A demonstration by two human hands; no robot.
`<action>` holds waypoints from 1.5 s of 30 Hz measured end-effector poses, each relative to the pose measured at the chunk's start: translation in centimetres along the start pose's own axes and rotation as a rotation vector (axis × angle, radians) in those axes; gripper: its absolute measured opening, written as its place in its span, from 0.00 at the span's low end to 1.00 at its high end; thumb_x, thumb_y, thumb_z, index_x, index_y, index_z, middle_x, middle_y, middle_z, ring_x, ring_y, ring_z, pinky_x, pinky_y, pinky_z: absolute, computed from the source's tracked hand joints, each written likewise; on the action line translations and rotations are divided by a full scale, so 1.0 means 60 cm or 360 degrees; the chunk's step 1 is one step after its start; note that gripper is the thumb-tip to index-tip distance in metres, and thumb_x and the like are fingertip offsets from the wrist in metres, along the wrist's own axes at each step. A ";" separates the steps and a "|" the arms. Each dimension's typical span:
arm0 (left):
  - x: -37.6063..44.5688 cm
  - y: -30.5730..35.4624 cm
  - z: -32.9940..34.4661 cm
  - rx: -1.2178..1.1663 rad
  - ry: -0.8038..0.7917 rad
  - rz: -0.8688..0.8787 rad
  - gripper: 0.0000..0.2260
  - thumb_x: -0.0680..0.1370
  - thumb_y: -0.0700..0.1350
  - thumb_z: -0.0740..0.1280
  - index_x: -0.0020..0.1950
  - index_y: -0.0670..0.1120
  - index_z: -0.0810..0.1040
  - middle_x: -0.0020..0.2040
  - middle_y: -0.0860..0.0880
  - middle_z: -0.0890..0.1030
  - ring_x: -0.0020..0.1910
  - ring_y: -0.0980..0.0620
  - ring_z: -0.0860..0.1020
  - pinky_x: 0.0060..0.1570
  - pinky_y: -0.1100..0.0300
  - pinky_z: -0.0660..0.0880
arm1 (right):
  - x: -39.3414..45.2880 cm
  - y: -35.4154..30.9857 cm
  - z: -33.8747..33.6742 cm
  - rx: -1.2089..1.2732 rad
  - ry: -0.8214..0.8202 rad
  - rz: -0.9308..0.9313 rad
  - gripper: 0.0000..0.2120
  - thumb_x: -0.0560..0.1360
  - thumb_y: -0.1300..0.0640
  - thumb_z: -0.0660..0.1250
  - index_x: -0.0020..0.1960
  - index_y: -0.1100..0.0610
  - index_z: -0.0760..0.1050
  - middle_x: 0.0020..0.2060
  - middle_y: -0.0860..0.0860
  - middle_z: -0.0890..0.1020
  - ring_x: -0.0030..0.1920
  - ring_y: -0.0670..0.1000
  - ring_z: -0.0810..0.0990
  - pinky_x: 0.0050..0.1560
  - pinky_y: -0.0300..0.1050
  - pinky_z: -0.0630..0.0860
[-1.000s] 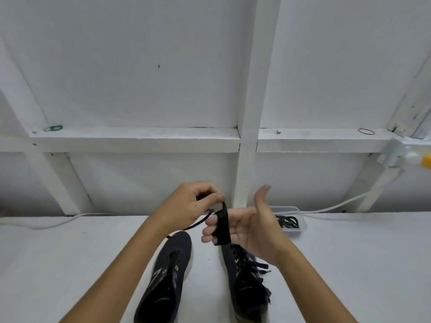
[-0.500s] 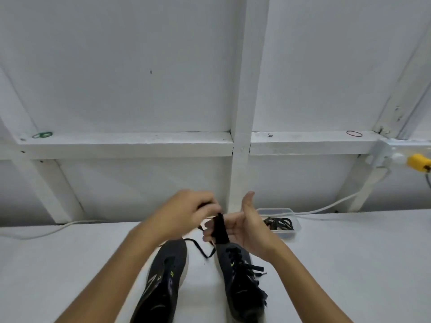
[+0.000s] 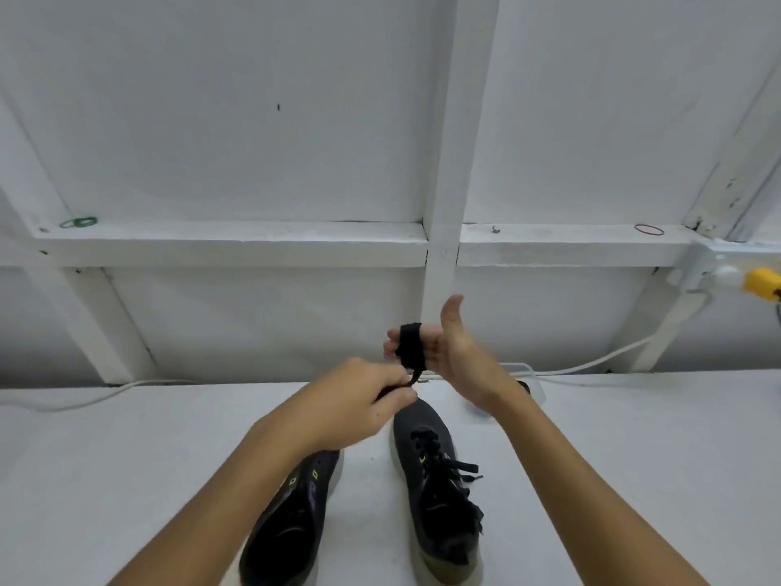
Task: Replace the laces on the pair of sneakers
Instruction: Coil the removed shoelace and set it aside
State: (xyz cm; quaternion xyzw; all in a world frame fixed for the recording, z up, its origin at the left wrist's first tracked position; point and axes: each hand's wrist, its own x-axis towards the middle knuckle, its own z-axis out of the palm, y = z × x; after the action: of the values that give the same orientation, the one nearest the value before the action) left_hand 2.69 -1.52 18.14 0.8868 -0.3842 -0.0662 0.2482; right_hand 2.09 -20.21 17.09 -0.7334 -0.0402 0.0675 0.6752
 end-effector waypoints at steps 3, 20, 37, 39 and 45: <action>0.017 -0.006 -0.071 -0.0075 0.0203 0.0040 0.09 0.82 0.50 0.65 0.44 0.50 0.80 0.33 0.54 0.78 0.31 0.60 0.73 0.33 0.65 0.66 | -0.014 0.010 0.014 -0.0049 -0.0277 0.0135 0.58 0.63 0.17 0.39 0.60 0.62 0.81 0.56 0.61 0.85 0.60 0.58 0.83 0.65 0.50 0.77; -0.001 0.001 -0.038 0.0135 0.0095 -0.0032 0.12 0.83 0.51 0.62 0.39 0.56 0.76 0.30 0.54 0.74 0.30 0.59 0.71 0.32 0.65 0.63 | -0.018 0.011 0.001 0.0180 -0.0163 0.0184 0.54 0.68 0.25 0.36 0.58 0.65 0.80 0.54 0.62 0.85 0.58 0.58 0.84 0.60 0.46 0.78; -0.030 0.015 0.035 0.0152 -0.0210 -0.0061 0.13 0.85 0.53 0.56 0.50 0.51 0.77 0.36 0.57 0.76 0.36 0.61 0.74 0.38 0.64 0.69 | -0.023 0.014 0.020 0.0285 0.0025 0.0081 0.51 0.69 0.25 0.37 0.60 0.63 0.79 0.56 0.61 0.85 0.59 0.55 0.84 0.66 0.45 0.76; -0.025 0.031 -0.011 0.0266 -0.0179 -0.0030 0.11 0.84 0.52 0.58 0.45 0.53 0.75 0.31 0.57 0.73 0.32 0.63 0.72 0.33 0.66 0.64 | -0.031 0.033 0.026 0.0180 -0.0073 0.0185 0.51 0.69 0.26 0.35 0.58 0.61 0.81 0.52 0.57 0.86 0.57 0.52 0.84 0.66 0.45 0.75; 0.026 -0.017 -0.078 -0.0494 0.0047 -0.0002 0.04 0.78 0.47 0.72 0.46 0.50 0.86 0.36 0.49 0.82 0.34 0.60 0.75 0.38 0.67 0.70 | -0.060 0.020 0.049 0.0438 -0.0514 0.0208 0.57 0.69 0.24 0.32 0.56 0.69 0.80 0.50 0.64 0.85 0.54 0.61 0.84 0.55 0.46 0.79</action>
State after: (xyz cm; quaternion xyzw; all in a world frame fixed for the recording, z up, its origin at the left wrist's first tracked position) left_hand 5.89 -0.23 21.82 0.8388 -0.3652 -0.1119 0.3880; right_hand -1.97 -17.94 15.83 -0.6151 -0.0906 0.2326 0.7479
